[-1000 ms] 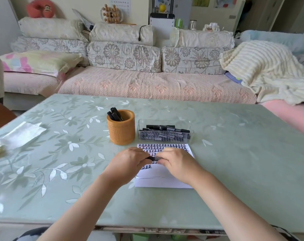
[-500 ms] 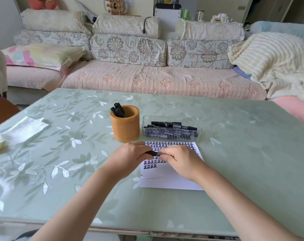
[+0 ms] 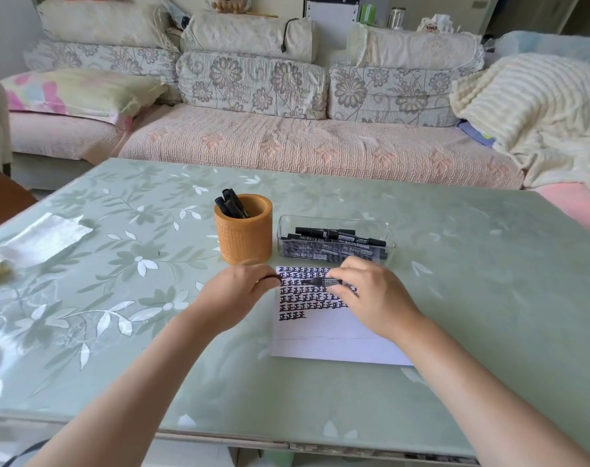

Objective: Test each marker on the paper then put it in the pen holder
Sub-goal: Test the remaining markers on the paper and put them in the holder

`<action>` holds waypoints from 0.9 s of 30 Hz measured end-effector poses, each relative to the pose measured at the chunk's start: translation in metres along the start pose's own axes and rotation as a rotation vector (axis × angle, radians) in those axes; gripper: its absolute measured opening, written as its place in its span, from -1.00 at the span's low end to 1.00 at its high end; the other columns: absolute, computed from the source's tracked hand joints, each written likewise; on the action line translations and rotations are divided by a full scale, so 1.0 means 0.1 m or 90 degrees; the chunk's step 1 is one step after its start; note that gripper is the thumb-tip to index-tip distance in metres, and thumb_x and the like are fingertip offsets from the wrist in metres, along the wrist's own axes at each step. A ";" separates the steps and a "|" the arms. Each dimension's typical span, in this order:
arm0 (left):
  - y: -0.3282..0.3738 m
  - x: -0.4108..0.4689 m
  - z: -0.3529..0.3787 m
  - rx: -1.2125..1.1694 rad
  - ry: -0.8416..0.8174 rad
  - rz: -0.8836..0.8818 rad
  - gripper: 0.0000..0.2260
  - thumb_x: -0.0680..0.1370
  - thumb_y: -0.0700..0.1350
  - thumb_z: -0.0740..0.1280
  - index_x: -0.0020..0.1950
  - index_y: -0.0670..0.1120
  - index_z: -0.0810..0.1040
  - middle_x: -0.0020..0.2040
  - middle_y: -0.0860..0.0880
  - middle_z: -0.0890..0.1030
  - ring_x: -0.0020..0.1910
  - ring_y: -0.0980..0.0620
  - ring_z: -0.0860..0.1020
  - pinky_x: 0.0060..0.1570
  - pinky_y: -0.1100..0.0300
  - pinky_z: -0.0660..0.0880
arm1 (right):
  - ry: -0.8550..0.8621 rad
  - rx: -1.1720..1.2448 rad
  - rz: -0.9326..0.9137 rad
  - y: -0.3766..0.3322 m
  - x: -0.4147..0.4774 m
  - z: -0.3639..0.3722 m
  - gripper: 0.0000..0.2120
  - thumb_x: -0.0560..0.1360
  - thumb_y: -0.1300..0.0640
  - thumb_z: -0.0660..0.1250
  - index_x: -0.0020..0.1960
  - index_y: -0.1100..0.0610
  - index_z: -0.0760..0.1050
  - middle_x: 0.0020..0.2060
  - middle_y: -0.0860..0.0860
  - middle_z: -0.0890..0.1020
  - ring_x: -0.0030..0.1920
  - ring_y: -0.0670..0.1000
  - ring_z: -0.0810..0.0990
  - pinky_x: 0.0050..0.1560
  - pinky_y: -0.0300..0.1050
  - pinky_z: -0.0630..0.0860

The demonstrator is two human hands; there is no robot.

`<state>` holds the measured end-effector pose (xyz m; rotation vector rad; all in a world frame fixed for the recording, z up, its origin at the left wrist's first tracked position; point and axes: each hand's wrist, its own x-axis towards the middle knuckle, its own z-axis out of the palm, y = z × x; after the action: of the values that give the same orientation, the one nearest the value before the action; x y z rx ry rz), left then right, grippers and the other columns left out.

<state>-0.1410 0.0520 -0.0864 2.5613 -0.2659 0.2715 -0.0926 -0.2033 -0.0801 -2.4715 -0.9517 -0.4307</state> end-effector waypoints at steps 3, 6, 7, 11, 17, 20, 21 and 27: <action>-0.11 -0.02 0.04 0.046 0.065 -0.024 -0.83 0.62 -0.05 0.24 0.11 -0.02 0.60 -0.01 0.07 0.53 -0.11 0.05 0.49 -0.19 0.19 0.35 | -0.034 0.024 0.084 0.04 -0.03 0.03 -0.75 0.57 0.04 0.33 0.22 0.05 0.60 -0.09 -0.14 0.50 -0.15 -0.05 0.52 -0.12 -0.14 0.39; -0.17 -0.04 0.13 0.110 0.086 -0.055 -0.81 0.59 -0.05 0.30 0.19 -0.01 0.55 0.08 0.06 0.58 0.05 -0.01 0.52 -0.08 0.09 0.46 | -0.070 0.121 0.120 0.01 -0.05 0.03 -0.58 0.58 0.09 0.30 0.43 -0.09 0.38 -0.04 -0.14 0.48 -0.17 -0.12 0.47 -0.03 -0.19 0.41; -0.18 -0.05 0.16 0.123 0.096 -0.050 -0.83 0.58 -0.04 0.31 0.15 -0.01 0.56 0.06 0.07 0.60 0.06 -0.02 0.52 -0.07 0.08 0.46 | -0.075 0.154 0.127 -0.01 -0.06 0.03 -0.52 0.57 0.12 0.31 0.43 -0.17 0.31 -0.03 -0.14 0.48 -0.20 -0.13 0.47 -0.03 -0.23 0.41; -0.16 -0.03 0.24 0.166 0.108 -0.030 -0.86 0.55 0.00 0.34 0.05 0.00 0.61 0.00 0.06 0.57 0.04 -0.04 0.48 -0.04 0.04 0.47 | -0.040 0.197 0.089 -0.08 -0.05 0.05 -0.72 0.54 0.27 0.30 0.06 -0.11 0.47 -0.08 -0.17 0.50 -0.23 -0.25 0.47 -0.13 -0.25 0.35; -0.19 -0.05 0.23 0.124 0.080 -0.036 -0.75 0.59 0.02 0.25 0.22 -0.01 0.54 0.12 0.03 0.53 0.17 -0.03 0.44 0.12 0.02 0.44 | -0.021 0.308 0.129 -0.08 -0.04 0.12 -0.60 0.60 0.35 0.13 0.23 -0.02 0.59 -0.16 -0.13 0.47 -0.20 -0.10 0.54 -0.07 -0.20 0.45; -0.14 -0.13 0.20 0.108 0.099 0.006 -0.70 0.57 0.11 0.17 0.21 0.02 0.51 0.09 0.06 0.50 0.12 0.00 0.45 0.10 0.05 0.44 | -0.030 0.413 0.165 -0.12 -0.02 0.11 -0.37 0.46 0.55 0.09 0.23 -0.03 0.58 -0.16 -0.10 0.46 -0.21 -0.07 0.50 -0.11 -0.21 0.43; -0.11 -0.15 0.19 0.109 0.104 0.038 -0.72 0.56 0.11 0.17 0.17 0.03 0.51 0.05 0.07 0.50 0.07 0.00 0.45 0.07 0.06 0.45 | -0.030 0.430 0.161 -0.13 -0.02 0.11 -0.35 0.44 0.55 0.13 0.21 -0.10 0.58 -0.12 -0.09 0.50 -0.18 -0.01 0.52 -0.12 -0.17 0.47; 0.15 -0.39 0.18 0.013 0.051 0.201 -0.86 0.55 -0.05 0.30 0.09 0.00 0.55 -0.02 0.07 0.50 -0.01 0.04 0.48 -0.05 0.13 0.46 | 0.008 0.506 0.196 -0.23 -0.09 0.10 -0.90 0.52 0.21 0.41 -0.08 0.04 0.53 -0.26 -0.15 0.57 -0.30 0.02 0.55 -0.16 -0.05 0.51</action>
<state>-0.1793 0.0349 -0.1037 2.5146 -0.6422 0.4936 -0.1137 -0.1878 -0.0852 -1.8247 -0.5600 0.0441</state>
